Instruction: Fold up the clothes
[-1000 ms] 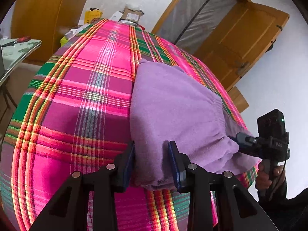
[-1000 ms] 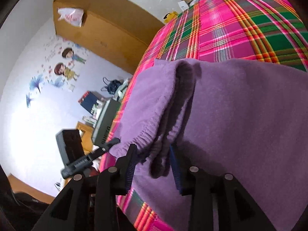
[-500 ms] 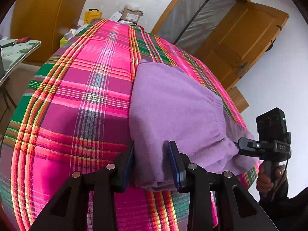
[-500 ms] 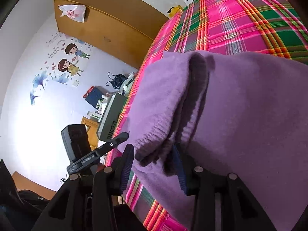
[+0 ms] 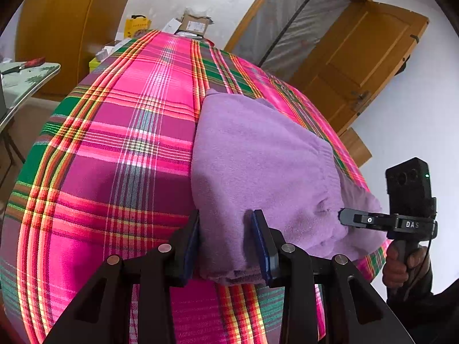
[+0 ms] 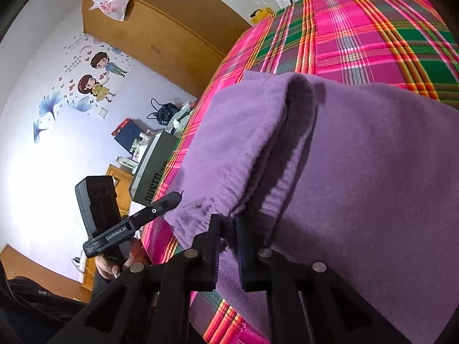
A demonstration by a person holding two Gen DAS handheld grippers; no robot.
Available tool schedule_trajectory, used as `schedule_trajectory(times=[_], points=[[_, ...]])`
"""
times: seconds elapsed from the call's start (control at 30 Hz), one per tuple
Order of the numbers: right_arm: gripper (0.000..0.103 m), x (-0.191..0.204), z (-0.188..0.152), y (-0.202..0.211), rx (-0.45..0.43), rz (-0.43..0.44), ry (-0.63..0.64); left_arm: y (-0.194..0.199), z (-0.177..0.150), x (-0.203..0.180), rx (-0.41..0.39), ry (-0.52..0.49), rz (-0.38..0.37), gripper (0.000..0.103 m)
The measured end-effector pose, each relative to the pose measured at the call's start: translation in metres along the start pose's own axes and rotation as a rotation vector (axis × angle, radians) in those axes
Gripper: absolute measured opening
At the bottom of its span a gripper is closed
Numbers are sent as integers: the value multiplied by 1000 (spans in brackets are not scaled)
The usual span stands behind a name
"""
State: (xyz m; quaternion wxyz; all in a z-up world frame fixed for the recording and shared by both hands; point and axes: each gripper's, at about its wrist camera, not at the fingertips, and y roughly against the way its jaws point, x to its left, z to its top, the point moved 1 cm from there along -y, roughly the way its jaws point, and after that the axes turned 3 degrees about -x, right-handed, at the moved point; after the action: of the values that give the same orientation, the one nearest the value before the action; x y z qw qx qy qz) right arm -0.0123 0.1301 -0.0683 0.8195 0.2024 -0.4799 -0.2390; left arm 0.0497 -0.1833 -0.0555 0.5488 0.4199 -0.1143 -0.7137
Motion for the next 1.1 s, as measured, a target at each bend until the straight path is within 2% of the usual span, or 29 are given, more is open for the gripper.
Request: schedule_trajectory(times=[0.17,0.3,0.4,0.5,0.53,0.57,0.6,0.63,0.73,0.83,0.87,0.9,1.03,1.1], points=[[9,1,-3,22,-56,16,8,2,-2,0,5,-5,-8,37],[9,-18,-10,14,-7,-2,-43,2,-2,-2,7,-11,-11,37],[13,-20,-10,13,-4,15,-62,2,-2,-1,12,-12,-14,37],[14,-14,-1,24,-55,-25,-27,3,-2,-1,16,-20,-16,37],[15,-12,3,27,-78,-37,-18,3,-2,-2,15,-22,-17,37],[22,-10,9,30,-104,-48,-11,3,-2,-1,14,-20,-17,37],[34,-10,16,32,-131,-53,-8,2,-2,-1,14,-19,-18,37],[38,-11,24,33,-156,-56,-6,2,-2,-1,13,-18,-19,37],[41,-21,48,26,-199,-102,-24,2,-2,-2,12,-20,-19,37],[41,-41,67,8,-196,-121,-91,1,-1,-1,11,-16,-23,37],[33,-47,72,1,-181,-123,-109,2,-1,-1,11,-15,-25,37],[5,-50,74,-5,-171,-118,-112,2,-1,-1,10,-15,-27,37],[5,-42,74,2,-236,-103,-68,2,-2,0,9,-20,-36,37],[6,-48,76,1,-228,-116,-86,2,-1,-1,12,-26,-38,37]])
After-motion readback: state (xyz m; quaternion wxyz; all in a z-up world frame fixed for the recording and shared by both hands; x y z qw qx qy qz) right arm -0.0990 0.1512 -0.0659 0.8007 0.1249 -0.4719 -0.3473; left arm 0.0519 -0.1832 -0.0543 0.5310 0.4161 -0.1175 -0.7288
